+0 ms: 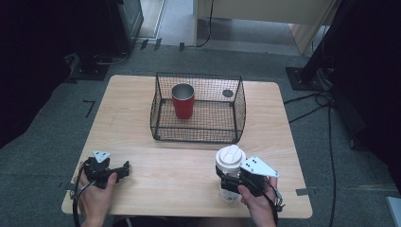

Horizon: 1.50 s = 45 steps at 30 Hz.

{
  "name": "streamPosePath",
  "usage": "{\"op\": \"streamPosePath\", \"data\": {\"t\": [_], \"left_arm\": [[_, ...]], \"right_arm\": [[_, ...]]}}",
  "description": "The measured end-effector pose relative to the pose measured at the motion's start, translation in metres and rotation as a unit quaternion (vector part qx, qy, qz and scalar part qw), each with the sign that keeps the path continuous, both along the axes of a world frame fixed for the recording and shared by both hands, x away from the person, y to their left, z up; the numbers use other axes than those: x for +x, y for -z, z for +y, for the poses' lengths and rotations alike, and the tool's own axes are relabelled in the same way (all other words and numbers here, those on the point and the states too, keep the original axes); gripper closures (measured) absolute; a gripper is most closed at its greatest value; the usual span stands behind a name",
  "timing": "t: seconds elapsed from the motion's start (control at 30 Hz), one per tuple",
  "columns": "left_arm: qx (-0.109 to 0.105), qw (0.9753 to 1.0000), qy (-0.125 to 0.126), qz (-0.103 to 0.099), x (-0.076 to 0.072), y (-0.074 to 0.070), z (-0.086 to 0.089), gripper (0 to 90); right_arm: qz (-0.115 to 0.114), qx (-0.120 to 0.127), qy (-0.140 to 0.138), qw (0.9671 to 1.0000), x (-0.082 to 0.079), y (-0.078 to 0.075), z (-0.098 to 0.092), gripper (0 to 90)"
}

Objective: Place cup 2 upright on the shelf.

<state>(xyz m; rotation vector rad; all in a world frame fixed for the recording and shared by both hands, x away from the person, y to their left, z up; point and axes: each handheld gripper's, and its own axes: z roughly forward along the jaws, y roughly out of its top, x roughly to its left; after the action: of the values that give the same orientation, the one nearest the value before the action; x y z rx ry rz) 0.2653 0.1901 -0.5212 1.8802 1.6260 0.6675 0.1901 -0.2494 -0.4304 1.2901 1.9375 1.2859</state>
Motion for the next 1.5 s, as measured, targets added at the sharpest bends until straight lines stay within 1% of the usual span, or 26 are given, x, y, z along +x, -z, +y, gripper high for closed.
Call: {"op": "streamPosePath", "data": {"t": [0.13,0.17,0.23,0.27,0.37,0.5,0.6,0.63,0.7,0.8,0.87,0.93,0.97,1.0,1.03,1.07,1.1,1.23,1.4,1.5], "left_arm": [[0.000,1.0000,0.000,0.000,0.000,0.000,0.000,0.0],[0.000,1.0000,0.000,0.000,0.000,0.000,0.000,0.0],[0.000,1.0000,0.000,0.000,0.000,0.000,0.000,0.0],[0.000,1.0000,0.000,0.000,0.000,0.000,0.000,0.0],[0.000,1.0000,0.000,0.000,0.000,0.000,0.000,0.0],[0.001,1.0000,0.000,0.001,0.000,0.000,0.000,0.0],[0.001,1.0000,0.001,0.001,0.000,0.000,0.000,0.0],[0.001,1.0000,0.001,0.001,0.000,0.000,0.000,0.0],[0.001,1.0000,0.001,0.001,0.000,0.000,0.000,0.0],[0.001,1.0000,0.000,0.001,0.000,0.000,0.000,0.0],[0.000,1.0000,0.000,0.000,0.000,0.000,0.000,0.0],[0.000,1.0000,0.000,0.001,0.000,0.000,0.000,0.0],[0.000,1.0000,0.000,0.001,0.000,0.000,0.000,0.0],[0.001,1.0000,0.001,0.001,0.000,0.000,0.000,0.0],[0.000,1.0000,0.000,0.001,0.000,0.000,0.000,0.0],[0.000,1.0000,0.000,0.001,0.000,0.000,0.000,0.0],[0.000,1.0000,0.001,0.001,0.000,0.000,0.000,0.0],[0.000,1.0000,0.001,0.001,0.000,0.000,0.000,0.0],[0.000,1.0000,0.000,0.000,0.000,0.000,0.000,0.0],[0.000,1.0000,0.000,0.000,0.000,0.000,0.000,0.0]], "right_arm": [[-0.003,0.005,0.000,1.0000,0.003,-0.004,0.002,15.7],[-0.006,0.009,-0.001,0.9999,0.005,-0.007,0.002,15.7],[-0.007,0.010,-0.002,0.9999,0.006,-0.009,0.002,15.7],[-0.010,0.012,-0.001,0.9999,0.008,-0.013,0.003,15.7],[-0.013,0.010,0.000,0.9999,0.010,-0.015,0.004,15.7],[-0.018,0.016,0.005,0.9997,0.018,-0.025,0.006,15.7],[-0.021,0.017,0.007,0.9996,0.021,-0.029,0.007,15.7],[-0.025,0.018,0.009,0.9995,0.025,-0.034,0.008,15.7],[-0.026,0.020,0.009,0.9994,0.027,-0.036,0.009,15.7],[-0.031,0.018,0.013,0.9993,0.035,-0.042,0.012,15.7],[-0.032,0.018,0.014,0.9992,0.037,-0.044,0.013,15.7],[-0.035,0.019,0.017,0.9991,0.044,-0.049,0.017,15.7],[-0.035,0.019,0.017,0.9991,0.044,-0.049,0.017,15.7],[-0.037,0.019,0.018,0.9990,0.049,-0.052,0.020,15.7],[-0.037,0.019,0.018,0.9990,0.049,-0.052,0.020,15.7],[-0.037,0.022,0.021,0.9989,0.053,-0.055,0.022,15.7],[-0.037,0.022,0.021,0.9989,0.053,-0.055,0.022,15.7],[-0.040,0.031,0.024,0.9984,0.064,-0.062,0.026,15.7],[-0.048,0.028,0.031,0.9980,0.076,-0.071,0.032,15.7],[-0.050,0.020,0.041,0.9977,0.084,-0.076,0.035,15.7]]}}
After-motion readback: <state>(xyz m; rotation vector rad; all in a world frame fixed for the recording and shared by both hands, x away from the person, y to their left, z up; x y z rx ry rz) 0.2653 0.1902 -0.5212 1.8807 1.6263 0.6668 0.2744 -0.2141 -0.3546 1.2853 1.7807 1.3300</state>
